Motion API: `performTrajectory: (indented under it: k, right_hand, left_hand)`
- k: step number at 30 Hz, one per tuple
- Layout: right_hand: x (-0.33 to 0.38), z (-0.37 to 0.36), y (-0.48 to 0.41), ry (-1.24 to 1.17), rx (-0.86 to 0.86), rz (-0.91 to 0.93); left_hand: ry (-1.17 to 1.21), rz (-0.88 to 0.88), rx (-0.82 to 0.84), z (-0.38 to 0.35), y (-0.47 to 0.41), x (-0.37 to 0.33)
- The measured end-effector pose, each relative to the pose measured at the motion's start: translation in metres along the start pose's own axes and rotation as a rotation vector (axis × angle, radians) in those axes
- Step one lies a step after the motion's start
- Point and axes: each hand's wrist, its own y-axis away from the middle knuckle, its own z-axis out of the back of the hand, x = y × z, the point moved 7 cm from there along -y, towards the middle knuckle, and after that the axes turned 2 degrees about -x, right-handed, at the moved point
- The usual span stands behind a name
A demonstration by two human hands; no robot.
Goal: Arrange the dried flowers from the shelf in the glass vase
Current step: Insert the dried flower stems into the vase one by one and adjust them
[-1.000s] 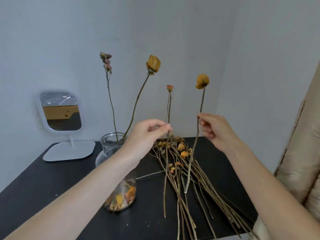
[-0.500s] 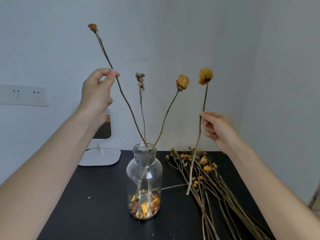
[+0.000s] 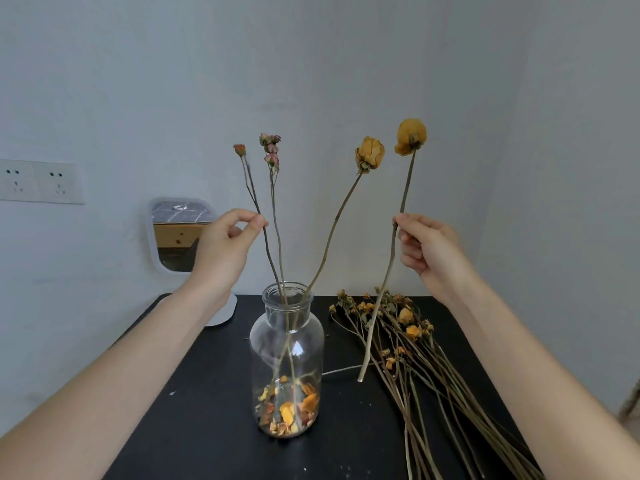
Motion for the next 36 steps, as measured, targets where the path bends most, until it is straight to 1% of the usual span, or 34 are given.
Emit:
performTrajectory:
  k: [6,8,10,11,13,16,17,19,22,27,30,33,35,36]
  right_hand:
    - [0.009,-0.01,0.001,-0.084,0.0,0.058]
    - [0.012,-0.013,0.001,-0.106,-0.014,0.069]
    - [0.013,-0.015,0.002,-0.13,-0.021,0.077]
    - [0.014,-0.016,0.003,-0.141,-0.02,0.083]
    - [0.015,-0.019,0.004,-0.159,-0.012,0.094]
    - [0.019,-0.023,0.005,-0.184,-0.007,0.114]
    - [0.021,-0.025,0.005,-0.187,-0.008,0.12]
    - [0.024,-0.028,0.005,-0.183,-0.008,0.133]
    - [0.032,-0.032,0.005,-0.191,-0.013,0.154]
    - [0.042,-0.033,0.001,-0.18,-0.041,0.2]
    - [0.039,-0.035,0.0,-0.097,-0.052,0.223]
    - [0.028,-0.043,0.003,-0.001,-0.031,0.215]
    - [0.018,-0.05,0.006,0.055,0.005,0.193]
    - [0.013,-0.054,0.008,0.092,0.031,0.18]
  left_hand:
    - [-0.17,0.016,0.184,-0.01,0.018,0.034]
    - [-0.157,0.04,0.172,-0.006,0.022,0.043]
    - [-0.094,0.108,0.143,0.0,0.027,0.055]
    - [-0.049,0.151,0.156,0.001,0.032,0.061]
    - [0.021,0.224,0.282,-0.004,0.041,0.073]
    - [0.013,0.247,0.552,-0.022,0.057,0.082]
    - [0.008,0.251,0.606,-0.028,0.06,0.084]
    - [0.02,0.263,0.65,-0.037,0.062,0.087]
    - [0.017,0.254,0.614,-0.043,0.06,0.089]
    - [-0.052,0.217,0.479,-0.046,0.058,0.09]
    - [-0.082,0.185,0.381,-0.049,0.056,0.089]
    - [-0.184,0.148,0.266,-0.051,0.054,0.091]
    - [-0.22,0.142,0.265,-0.054,0.056,0.091]
    - [-0.215,0.142,0.3,-0.056,0.057,0.092]
